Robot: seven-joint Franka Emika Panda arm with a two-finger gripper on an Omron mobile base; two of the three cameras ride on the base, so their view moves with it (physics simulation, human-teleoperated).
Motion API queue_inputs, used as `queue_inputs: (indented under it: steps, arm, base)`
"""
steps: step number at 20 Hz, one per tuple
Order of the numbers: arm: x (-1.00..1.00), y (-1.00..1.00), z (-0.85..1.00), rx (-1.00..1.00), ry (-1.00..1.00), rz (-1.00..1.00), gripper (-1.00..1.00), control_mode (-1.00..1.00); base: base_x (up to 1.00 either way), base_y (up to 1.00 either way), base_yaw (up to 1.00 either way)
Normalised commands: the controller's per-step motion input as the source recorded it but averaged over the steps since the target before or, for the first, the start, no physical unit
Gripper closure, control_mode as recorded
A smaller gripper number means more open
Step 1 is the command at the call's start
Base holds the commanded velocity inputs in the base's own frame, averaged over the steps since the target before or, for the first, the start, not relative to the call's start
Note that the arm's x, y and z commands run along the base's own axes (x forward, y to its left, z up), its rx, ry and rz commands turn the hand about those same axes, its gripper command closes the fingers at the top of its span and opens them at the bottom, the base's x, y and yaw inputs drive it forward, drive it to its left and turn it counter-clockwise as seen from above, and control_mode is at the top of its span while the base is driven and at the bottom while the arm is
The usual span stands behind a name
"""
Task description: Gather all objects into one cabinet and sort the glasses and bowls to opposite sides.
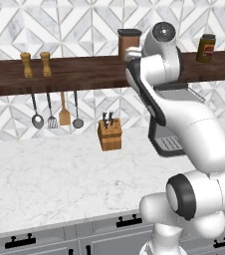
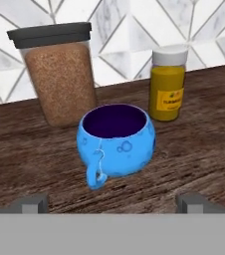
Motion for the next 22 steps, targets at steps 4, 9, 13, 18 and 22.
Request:
queue_inputs:
  steps: [4, 9, 13, 18, 22]
  arm:
    - [0.29, 0.0, 0.0, 0.0, 0.0, -0.07, -1.0, -1.0]
    - [0.21, 0.0, 0.0, 0.0, 0.0, -0.04, -1.0, -1.0]
    - [0.08, 0.0, -0.07, 0.0, 0.01, -0.01, -1.0, -1.0]
    - [0.1, 0.0, -0.08, 0.0, 0.01, -0.01, -1.0, -1.0]
    - [0.12, 0.0, -0.14, 0.0, 0.01, -0.01, -1.0, -1.0]
  base:
    - [0.0, 0.0, 0.0]
    - [0.0, 0.0, 0.0]
    - [0.0, 0.0, 0.0]
    - [0.0, 0.0, 0.0]
    - [0.0, 0.0, 0.0]
